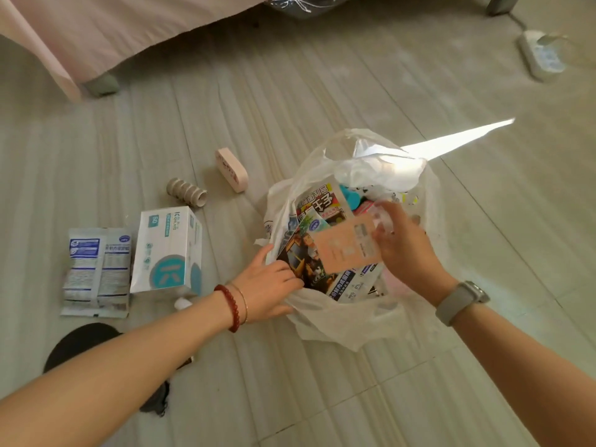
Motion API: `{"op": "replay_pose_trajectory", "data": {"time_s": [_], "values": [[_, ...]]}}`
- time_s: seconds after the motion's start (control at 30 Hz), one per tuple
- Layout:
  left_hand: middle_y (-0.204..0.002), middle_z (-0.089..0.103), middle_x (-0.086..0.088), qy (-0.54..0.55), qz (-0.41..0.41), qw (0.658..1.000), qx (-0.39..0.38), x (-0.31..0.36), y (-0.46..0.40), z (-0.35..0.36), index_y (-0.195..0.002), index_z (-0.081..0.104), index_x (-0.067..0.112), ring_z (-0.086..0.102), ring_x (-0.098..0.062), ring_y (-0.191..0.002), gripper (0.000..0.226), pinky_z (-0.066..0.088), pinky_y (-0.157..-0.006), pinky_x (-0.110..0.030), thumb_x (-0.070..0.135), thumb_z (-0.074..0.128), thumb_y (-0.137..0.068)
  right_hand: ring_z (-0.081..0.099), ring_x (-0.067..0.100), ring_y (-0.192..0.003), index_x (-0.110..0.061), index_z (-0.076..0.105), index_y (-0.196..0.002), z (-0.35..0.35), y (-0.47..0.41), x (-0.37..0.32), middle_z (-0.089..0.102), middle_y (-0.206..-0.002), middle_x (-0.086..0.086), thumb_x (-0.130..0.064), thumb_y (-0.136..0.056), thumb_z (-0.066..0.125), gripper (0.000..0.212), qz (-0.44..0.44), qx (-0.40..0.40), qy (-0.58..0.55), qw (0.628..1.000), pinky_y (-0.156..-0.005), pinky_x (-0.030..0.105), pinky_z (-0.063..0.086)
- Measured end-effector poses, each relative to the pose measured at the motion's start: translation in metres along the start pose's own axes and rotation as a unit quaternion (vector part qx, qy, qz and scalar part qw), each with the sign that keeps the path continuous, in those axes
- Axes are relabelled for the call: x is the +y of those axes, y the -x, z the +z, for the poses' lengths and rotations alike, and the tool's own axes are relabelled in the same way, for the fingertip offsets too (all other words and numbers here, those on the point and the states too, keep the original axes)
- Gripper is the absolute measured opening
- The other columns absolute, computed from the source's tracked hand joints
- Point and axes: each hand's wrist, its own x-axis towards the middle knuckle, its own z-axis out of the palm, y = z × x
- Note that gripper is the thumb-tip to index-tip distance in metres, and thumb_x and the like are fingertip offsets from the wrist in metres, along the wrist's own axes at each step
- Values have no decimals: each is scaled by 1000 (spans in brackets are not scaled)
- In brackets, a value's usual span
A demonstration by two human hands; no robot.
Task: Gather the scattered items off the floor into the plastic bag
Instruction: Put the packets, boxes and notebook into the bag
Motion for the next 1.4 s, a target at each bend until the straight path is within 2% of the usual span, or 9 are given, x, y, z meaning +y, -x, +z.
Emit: {"op": "replay_pose_trajectory", "data": {"time_s": [0.07, 0.13, 0.3, 0.43, 0.63, 0.9, 1.1, 1.27, 1.4], "values": [[-68, 63, 9, 6, 10, 998, 58, 0, 2, 8, -76, 64, 28, 65, -11, -67, 21, 48, -89, -47, 40, 76, -63, 57, 21, -79, -21, 29, -134, 12, 5, 5, 58, -90, -1, -15, -93, 44, 43, 7, -40, 71, 997, -67, 40, 53], [-63, 59, 7, 38, 36, 991, 126, 3, 0, 1, -69, 59, 26, 61, -12, -56, 7, 55, -78, -34, 30, 61, -75, 58, 23, -85, -22, 27, -135, 18, 7, 9, 61, -95, 2, -16, -92, 46, 47, 8, -34, 101, 994, -70, 41, 53], [-69, 58, 0, 49, 63, 970, 231, -3, 5, -26, -78, 58, 18, 53, -16, -54, 14, 41, -46, -24, 20, 45, -82, 58, 27, -93, -16, 36, -130, 10, 2, 7, 60, -102, 6, -19, -93, 46, 39, 12, 32, 36, 999, -76, 46, 53], [-71, 60, 0, 61, 58, 968, 237, -4, 6, -24, -84, 56, 18, 55, -16, -56, 8, 43, -47, -25, 20, 48, -83, 59, 24, -97, -20, 40, -127, 21, 6, -2, 64, -105, 4, -24, -93, 47, 35, -57, -54, 109, 991, -76, 36, 52], [-69, 60, 0, 71, 13, 977, 202, -16, 10, -17, -84, 61, 16, 57, -18, -60, 26, 44, -57, -27, 33, 42, -87, 60, 20, -98, -17, 37, -133, 31, -18, -16, 58, -124, 5, -25, -92, 49, 43, -30, -31, 106, 993, -65, 25, 51], [-67, 61, -1, 52, 17, 961, 272, -17, 7, -33, -81, 65, 15, 55, -18, -61, 27, 37, -63, -27, 28, 44, -91, 46, 22, -103, -11, 48, -115, 62, -40, -17, 48, -117, 8, -21, -87, 55, 31, -32, -70, 172, 982, -79, 30, 43], [-79, 66, 4, 71, -6, 986, 151, -14, 12, -13, -87, 66, 23, 63, -16, -76, 34, 50, -76, -29, 38, 36, -88, 56, 22, -107, -14, 52, -125, 52, -32, -14, 60, -121, 8, -18, -89, 56, 37, -42, -194, 94, 976, -88, 29, 46], [-105, 67, -5, 94, -11, 979, 180, -13, 24, -15, -103, 63, 18, 63, -19, -101, 31, 45, -97, -34, 33, 42, -86, 54, 18, -109, -16, 46, -130, 39, -25, -24, 54, -126, 7, -18, -92, 49, 38, -69, -78, 14, 994, -92, 30, 47], [-113, 63, -13, 137, -83, 955, 248, -27, 51, -23, -108, 57, 12, 58, -24, -105, 28, 44, -94, -35, 25, 46, -86, 51, 19, -111, -12, 47, -126, 42, -13, -66, 53, -122, 7, -13, -91, 48, 35, -190, 23, -27, 981, -94, 32, 46]]}}
